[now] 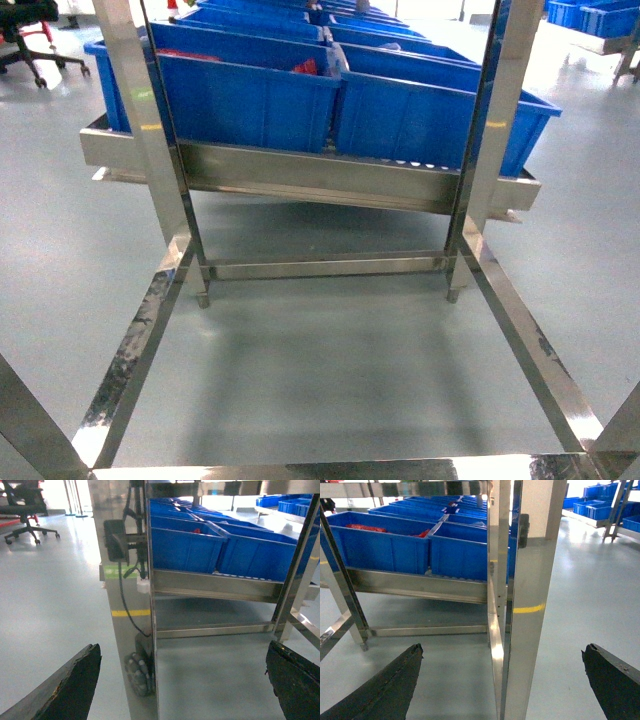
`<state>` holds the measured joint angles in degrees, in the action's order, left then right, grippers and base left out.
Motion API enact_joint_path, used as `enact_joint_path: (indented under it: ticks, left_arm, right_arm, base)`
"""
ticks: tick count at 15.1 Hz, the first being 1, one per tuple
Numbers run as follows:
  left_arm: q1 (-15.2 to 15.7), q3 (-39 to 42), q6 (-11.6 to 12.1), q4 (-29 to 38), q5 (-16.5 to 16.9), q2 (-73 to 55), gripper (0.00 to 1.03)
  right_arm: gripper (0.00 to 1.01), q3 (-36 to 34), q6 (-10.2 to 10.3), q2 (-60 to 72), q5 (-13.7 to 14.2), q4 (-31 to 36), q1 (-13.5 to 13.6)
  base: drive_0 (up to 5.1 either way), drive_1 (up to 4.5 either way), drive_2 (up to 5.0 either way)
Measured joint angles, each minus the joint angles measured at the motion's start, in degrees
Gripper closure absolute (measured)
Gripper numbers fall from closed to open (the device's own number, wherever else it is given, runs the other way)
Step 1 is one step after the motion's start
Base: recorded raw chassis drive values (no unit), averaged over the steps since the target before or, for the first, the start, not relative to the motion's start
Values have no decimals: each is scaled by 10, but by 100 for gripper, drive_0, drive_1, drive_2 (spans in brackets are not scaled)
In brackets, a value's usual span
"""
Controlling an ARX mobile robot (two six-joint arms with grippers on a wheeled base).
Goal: Pick capacitor and pack into box
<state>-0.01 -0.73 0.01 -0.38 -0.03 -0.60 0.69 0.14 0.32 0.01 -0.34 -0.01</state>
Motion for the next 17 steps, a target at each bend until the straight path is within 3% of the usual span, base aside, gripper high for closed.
enact_joint_path:
  ticks: [17]
  left_arm:
    - [0, 0, 0, 0, 0, 0, 5]
  right_arm:
    - [3, 0, 0, 0, 0, 0, 0]
  base:
    - [0, 0, 0]
